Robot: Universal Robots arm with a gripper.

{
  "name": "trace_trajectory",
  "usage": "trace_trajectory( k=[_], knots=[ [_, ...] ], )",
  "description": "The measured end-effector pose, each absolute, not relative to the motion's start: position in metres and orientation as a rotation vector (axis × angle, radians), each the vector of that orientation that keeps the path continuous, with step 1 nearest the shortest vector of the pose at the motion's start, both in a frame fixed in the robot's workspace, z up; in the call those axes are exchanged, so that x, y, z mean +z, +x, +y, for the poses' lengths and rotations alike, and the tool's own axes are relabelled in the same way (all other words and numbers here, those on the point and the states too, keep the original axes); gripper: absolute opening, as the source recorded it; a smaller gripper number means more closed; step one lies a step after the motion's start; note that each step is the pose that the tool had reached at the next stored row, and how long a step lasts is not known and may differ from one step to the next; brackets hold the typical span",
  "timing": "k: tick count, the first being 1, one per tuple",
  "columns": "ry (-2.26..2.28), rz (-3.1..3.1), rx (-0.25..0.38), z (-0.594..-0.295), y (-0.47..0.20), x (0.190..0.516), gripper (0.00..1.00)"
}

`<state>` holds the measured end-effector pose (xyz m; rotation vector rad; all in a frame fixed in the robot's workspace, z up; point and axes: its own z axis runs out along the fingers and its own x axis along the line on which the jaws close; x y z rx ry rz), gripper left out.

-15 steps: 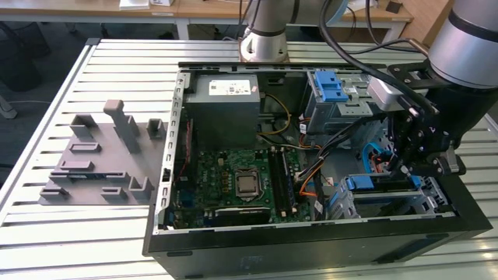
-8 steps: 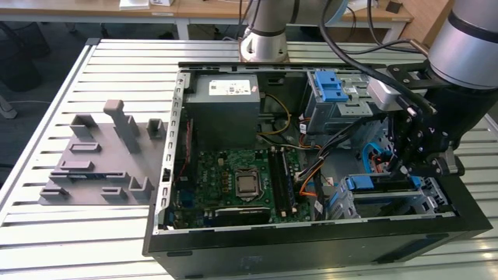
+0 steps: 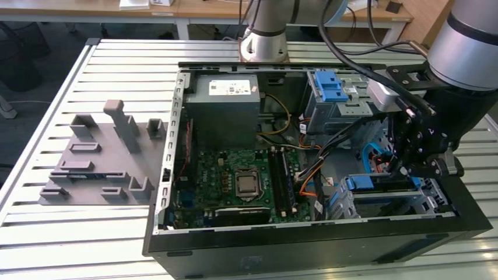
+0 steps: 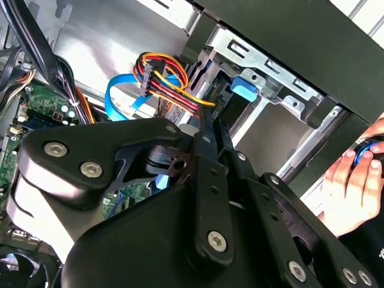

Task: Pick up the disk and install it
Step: 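Insert the first disk wire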

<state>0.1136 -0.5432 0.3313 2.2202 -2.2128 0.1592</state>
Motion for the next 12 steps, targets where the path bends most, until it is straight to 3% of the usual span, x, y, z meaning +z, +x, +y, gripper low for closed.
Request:
trace_trajectory(
  k=[12],
  knots=[
    [2.217,-2.218,0.154,-0.5441,0.1139,0.328,0.16]
  ],
)
